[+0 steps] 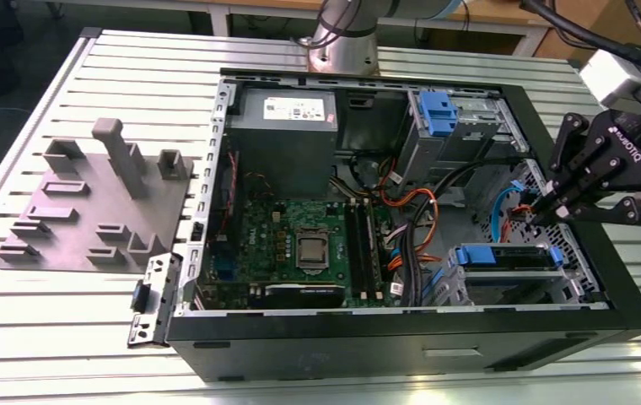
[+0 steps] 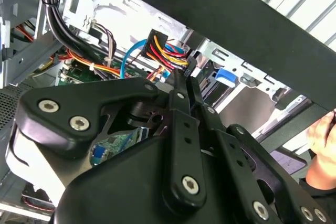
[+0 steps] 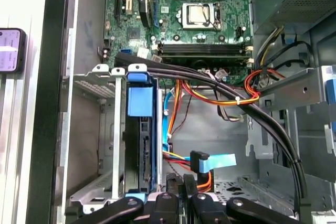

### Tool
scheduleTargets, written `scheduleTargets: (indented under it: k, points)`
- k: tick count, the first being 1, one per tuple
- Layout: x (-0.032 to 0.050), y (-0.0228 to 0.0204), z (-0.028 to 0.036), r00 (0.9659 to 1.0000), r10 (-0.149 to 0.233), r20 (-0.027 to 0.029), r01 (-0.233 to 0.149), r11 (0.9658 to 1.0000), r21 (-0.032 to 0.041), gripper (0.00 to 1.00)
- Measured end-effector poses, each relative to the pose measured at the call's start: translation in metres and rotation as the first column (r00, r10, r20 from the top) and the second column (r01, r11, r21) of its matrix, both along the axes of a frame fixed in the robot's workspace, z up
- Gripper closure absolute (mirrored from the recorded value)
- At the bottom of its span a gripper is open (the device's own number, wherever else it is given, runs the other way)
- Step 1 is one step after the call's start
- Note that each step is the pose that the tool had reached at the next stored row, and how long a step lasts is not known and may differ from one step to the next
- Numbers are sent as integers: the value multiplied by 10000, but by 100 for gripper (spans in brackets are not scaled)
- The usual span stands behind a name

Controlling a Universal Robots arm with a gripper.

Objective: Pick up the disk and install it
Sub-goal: 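Insert the first disk wire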

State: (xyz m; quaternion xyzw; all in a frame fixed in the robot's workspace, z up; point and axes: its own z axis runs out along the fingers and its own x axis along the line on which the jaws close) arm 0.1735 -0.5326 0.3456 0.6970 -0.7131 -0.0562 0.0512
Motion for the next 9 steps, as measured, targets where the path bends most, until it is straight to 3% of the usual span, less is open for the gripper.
scheduleTargets:
  k: [4, 9]
  points:
    - [-33, -15, -5, 9998, 31, 182, -31, 10000, 3, 84]
    - [-76, -40, -8, 9993, 100, 349, -100, 10000, 4, 84]
